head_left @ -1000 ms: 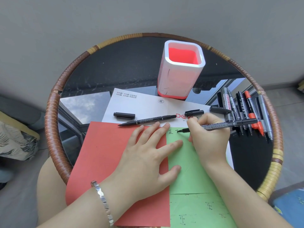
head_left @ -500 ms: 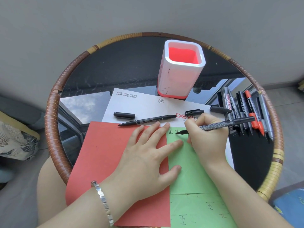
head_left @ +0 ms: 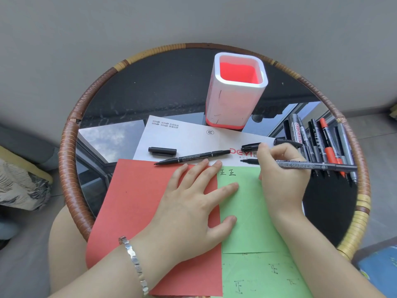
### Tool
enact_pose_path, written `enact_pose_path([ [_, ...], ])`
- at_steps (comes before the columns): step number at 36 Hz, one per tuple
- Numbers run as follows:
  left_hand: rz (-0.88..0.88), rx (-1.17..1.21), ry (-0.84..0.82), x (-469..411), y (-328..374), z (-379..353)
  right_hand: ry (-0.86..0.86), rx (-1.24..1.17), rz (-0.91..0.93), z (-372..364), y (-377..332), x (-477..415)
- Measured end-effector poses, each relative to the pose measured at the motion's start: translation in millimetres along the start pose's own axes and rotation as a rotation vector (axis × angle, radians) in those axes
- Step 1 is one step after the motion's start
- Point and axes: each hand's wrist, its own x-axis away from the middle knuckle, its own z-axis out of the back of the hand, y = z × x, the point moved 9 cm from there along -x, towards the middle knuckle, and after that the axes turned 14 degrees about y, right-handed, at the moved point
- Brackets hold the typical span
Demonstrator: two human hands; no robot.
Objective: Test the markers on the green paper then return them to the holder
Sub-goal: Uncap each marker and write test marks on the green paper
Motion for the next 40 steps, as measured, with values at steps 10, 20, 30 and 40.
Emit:
enact_pose_path([
  [10, -0.017, -0.067, 0.004, -3, 5, 1, -0.305, 0.043, 0.142, 16, -22, -11],
  [20, -0.041, -0.017, 0.067, -10, 10, 0, -0.383, 0.531, 0.623, 27, -40, -34],
  [30, -0.026, -0.017, 0.055, -7, 8, -2, -0.373, 0.828, 1.046, -20, -23, -26],
  [40, -0.021, -0.013, 0.055, -7, 7, 0, -0.349, 0.739, 0.756, 16, -35, -49],
])
